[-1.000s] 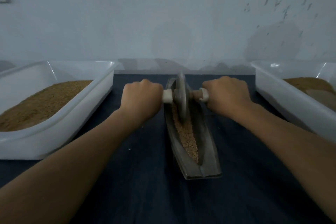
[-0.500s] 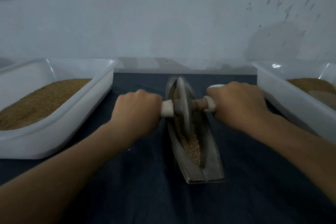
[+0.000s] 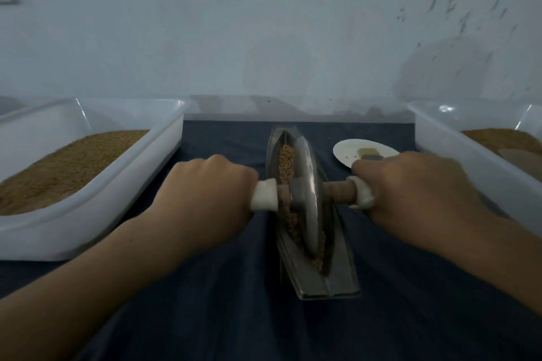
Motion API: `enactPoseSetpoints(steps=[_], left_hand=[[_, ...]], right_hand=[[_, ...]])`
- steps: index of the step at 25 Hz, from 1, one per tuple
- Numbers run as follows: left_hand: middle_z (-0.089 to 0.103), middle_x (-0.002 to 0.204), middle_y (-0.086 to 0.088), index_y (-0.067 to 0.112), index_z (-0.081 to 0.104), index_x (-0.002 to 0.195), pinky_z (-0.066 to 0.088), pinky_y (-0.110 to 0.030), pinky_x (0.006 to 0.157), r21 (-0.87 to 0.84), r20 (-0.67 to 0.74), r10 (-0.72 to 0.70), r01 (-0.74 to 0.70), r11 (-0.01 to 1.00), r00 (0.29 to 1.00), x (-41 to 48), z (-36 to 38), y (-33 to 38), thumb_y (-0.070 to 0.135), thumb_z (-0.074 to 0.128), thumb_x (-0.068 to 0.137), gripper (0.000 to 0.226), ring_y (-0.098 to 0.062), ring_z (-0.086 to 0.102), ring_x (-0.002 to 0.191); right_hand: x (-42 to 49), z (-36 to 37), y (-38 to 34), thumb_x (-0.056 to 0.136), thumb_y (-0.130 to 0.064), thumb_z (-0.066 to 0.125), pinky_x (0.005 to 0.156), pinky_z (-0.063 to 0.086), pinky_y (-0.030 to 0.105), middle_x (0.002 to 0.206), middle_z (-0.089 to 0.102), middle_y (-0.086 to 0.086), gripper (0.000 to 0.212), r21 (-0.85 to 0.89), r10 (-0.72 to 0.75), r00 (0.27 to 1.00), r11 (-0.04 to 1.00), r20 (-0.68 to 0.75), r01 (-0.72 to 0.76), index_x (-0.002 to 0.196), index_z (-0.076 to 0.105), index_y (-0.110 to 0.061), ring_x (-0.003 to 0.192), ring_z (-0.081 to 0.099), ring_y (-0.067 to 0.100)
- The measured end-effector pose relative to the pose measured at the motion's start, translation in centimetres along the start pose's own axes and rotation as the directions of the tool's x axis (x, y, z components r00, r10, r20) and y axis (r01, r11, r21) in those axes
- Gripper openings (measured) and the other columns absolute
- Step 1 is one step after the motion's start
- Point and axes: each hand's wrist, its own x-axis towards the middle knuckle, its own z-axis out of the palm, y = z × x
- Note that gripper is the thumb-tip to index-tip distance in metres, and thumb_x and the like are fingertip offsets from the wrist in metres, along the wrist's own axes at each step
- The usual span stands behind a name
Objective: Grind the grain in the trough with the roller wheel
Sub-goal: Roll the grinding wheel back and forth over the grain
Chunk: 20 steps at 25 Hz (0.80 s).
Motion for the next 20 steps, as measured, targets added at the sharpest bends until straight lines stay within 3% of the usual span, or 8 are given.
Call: enactPoseSetpoints(steps=[3,7,9,11,13,15,18,20], left_hand=[[0.034,0.064,0.009,0.03,0.051,0.076,0.031,-0.03,0.051,0.058,0.121,-0.192,0.186,0.981,0.974,2.9,1.5,0.9,0.039,0.064,0.082,0.017,-0.018,0.043,0.056],[0.057,0.087,-0.002,0.023,0.065,0.102,0.039,-0.036,0.064,0.046,0.251,-0.265,0.262,0.964,0.931,8.2,2.2,0.1,0.037,0.061,0.09,0.019,-0.025,0.056,0.077],[0.055,0.083,0.001,0.026,0.064,0.098,0.038,-0.035,0.062,0.021,0.248,-0.222,0.224,0.974,0.943,6.4,1.4,0.4,0.038,0.062,0.087,0.016,-0.023,0.054,0.071],[0.041,0.063,0.01,0.032,0.054,0.076,0.03,-0.028,0.049,0.027,0.094,-0.111,0.109,0.994,0.989,2.3,0.6,1.1,0.042,0.069,0.076,0.018,-0.014,0.04,0.052],[0.031,0.051,0.015,0.036,0.029,0.062,0.013,-0.017,0.044,0.032,0.015,-0.02,0.02,0.999,1.0,-0.2,-1.1,1.1,0.046,0.075,0.059,0.047,-0.007,0.024,0.04],[0.031,0.052,0.014,0.034,0.023,0.061,0.011,-0.018,0.045,0.062,0.019,-0.046,0.044,0.997,0.999,0.4,-0.9,1.1,0.045,0.074,0.061,0.052,-0.006,0.021,0.041],[0.045,0.071,0.007,0.03,0.056,0.08,0.032,-0.03,0.053,0.037,0.159,-0.236,0.233,0.972,0.959,3.9,1.9,1.0,0.037,0.062,0.085,0.01,-0.016,0.043,0.058],[0.055,0.085,0.0,0.024,0.064,0.098,0.037,-0.035,0.062,0.024,0.228,-0.265,0.267,0.963,0.937,7.0,2.6,0.4,0.034,0.058,0.089,0.014,-0.023,0.053,0.073]], right_hand=[[3.5,1.5,-0.8,0.077,-0.033,0.068,0.047,0.02,0.022,0.061,0.037,-0.012,0.023,-0.119,0.147,0.981,0.984,0.127,-0.132,0.072,0.046,-0.029,0.05,0.034,0.01],[8.9,3.4,-0.4,0.091,-0.035,0.065,0.065,0.039,0.033,0.093,0.064,-0.001,0.007,-0.046,0.256,0.907,0.966,0.334,-0.256,0.09,0.058,-0.031,0.087,0.062,0.026],[6.9,2.7,0.0,0.087,-0.034,0.065,0.058,0.035,0.029,0.081,0.058,-0.008,0.014,-0.045,0.218,0.923,0.976,0.318,-0.215,0.079,0.054,-0.031,0.072,0.057,0.02],[3.0,1.2,-0.3,0.074,-0.035,0.064,0.047,0.017,0.021,0.061,0.033,-0.015,0.02,-0.063,0.092,0.985,0.995,0.145,-0.083,0.067,0.046,-0.03,0.051,0.03,0.007],[0.5,-0.4,-0.2,0.063,-0.042,0.055,0.05,0.007,0.015,0.06,0.014,-0.019,0.016,-0.03,-0.018,1.0,0.999,-0.01,0.018,0.064,0.042,-0.032,0.049,0.013,0.006],[0.9,-0.6,-0.3,0.063,-0.041,0.057,0.051,0.006,0.014,0.06,0.012,-0.019,0.018,-0.055,-0.016,1.0,0.998,0.0,0.016,0.062,0.042,-0.032,0.049,0.009,0.004],[5.0,1.7,-1.3,0.078,-0.033,0.068,0.048,0.017,0.023,0.063,0.034,-0.013,0.022,-0.137,0.177,0.969,0.978,0.173,-0.155,0.073,0.047,-0.032,0.051,0.029,0.009],[7.9,2.9,-1.0,0.085,-0.03,0.068,0.057,0.032,0.029,0.077,0.052,-0.006,0.016,-0.071,0.235,0.932,0.972,0.277,-0.224,0.084,0.052,-0.032,0.069,0.047,0.019]])
